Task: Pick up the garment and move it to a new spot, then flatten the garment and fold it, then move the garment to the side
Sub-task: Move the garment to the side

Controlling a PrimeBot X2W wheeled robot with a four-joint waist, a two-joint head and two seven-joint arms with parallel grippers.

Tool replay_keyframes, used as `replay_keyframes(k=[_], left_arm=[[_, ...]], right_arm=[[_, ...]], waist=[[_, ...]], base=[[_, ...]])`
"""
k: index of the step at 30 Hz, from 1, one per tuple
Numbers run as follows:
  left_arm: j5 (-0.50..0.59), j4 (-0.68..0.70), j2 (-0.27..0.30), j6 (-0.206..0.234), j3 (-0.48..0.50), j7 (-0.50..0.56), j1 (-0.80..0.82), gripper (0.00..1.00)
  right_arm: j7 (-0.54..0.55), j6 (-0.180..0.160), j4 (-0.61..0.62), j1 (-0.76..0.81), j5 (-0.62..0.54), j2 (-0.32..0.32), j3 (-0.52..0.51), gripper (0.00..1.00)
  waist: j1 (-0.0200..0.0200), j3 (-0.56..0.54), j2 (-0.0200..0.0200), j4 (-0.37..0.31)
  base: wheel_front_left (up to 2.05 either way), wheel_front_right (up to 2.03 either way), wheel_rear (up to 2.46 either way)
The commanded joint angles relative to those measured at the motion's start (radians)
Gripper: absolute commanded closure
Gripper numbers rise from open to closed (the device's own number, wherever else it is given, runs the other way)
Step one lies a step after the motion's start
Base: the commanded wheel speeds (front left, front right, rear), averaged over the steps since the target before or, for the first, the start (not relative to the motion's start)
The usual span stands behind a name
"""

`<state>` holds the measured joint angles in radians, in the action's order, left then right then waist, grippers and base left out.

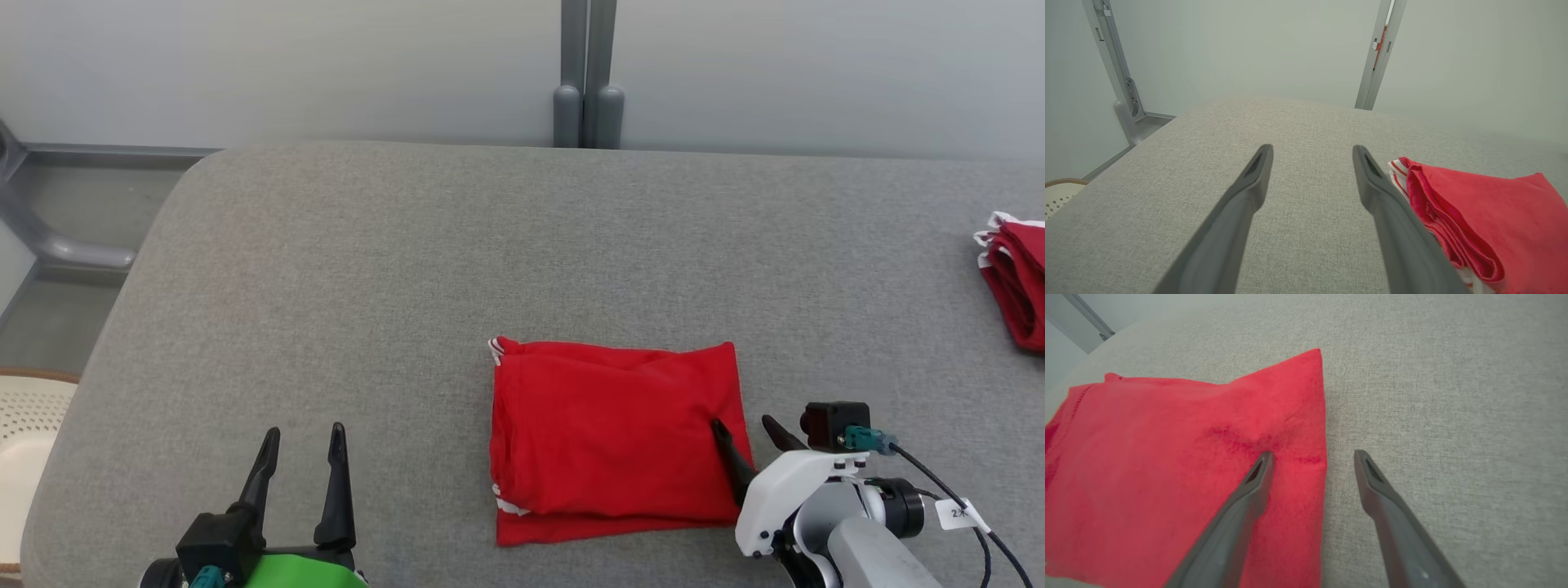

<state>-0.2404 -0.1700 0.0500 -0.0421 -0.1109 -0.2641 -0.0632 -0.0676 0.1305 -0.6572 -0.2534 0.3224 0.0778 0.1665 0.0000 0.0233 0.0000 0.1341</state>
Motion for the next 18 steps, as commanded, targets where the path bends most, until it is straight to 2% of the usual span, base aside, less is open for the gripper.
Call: replay_keyframes(k=[1, 8, 9, 11, 13, 18], left_arm=[[-0.001, 0.0, 0.002, 0.006, -0.001, 0.0, 0.014, 0.0], [-0.005, 0.003, 0.002, 0.008, 0.003, 0.0, 0.024, 0.0], [-0.006, 0.003, 0.002, 0.008, 0.005, 0.0, 0.025, 0.0], [-0.006, 0.005, 0.002, 0.011, 0.008, 0.001, 0.024, 0.0], [-0.006, 0.008, 0.002, 0.014, 0.01, 0.0, 0.024, 0.0], [0.002, 0.012, 0.002, 0.011, 0.015, 0.0, 0.025, 0.0]], right_arm=[[0.011, 0.0, -0.021, -0.019, 0.019, 0.009, 0.007, 0.0], [0.043, 0.0, -0.108, -0.07, 0.083, 0.019, 0.073, 0.0], [0.044, 0.0, -0.115, -0.078, 0.093, 0.019, 0.085, 0.43], [0.041, 0.0, -0.126, -0.091, 0.112, 0.02, 0.104, 0.88], [0.028, 0.0, -0.128, -0.108, 0.129, 0.026, 0.117, 1.0], [-0.019, 0.0, -0.119, -0.155, 0.15, 0.06, 0.135, 1.0]], waist=[[0.0, 0.021, 0.0, 0.029], [0.0, 0.039, 0.0, 0.052], [0.0, 0.041, 0.0, 0.052], [0.0, 0.045, 0.0, 0.048], [0.0, 0.05, 0.0, 0.038], [0.0, 0.062, 0.0, -0.018]], base=[[0.0, 0.0, 0.0], [0.0, 0.0, 0.0], [0.0, 0.0, 0.0], [0.0, 0.0, 0.0], [0.0, 0.0, 0.0], [0.0, 0.0, 0.0]])
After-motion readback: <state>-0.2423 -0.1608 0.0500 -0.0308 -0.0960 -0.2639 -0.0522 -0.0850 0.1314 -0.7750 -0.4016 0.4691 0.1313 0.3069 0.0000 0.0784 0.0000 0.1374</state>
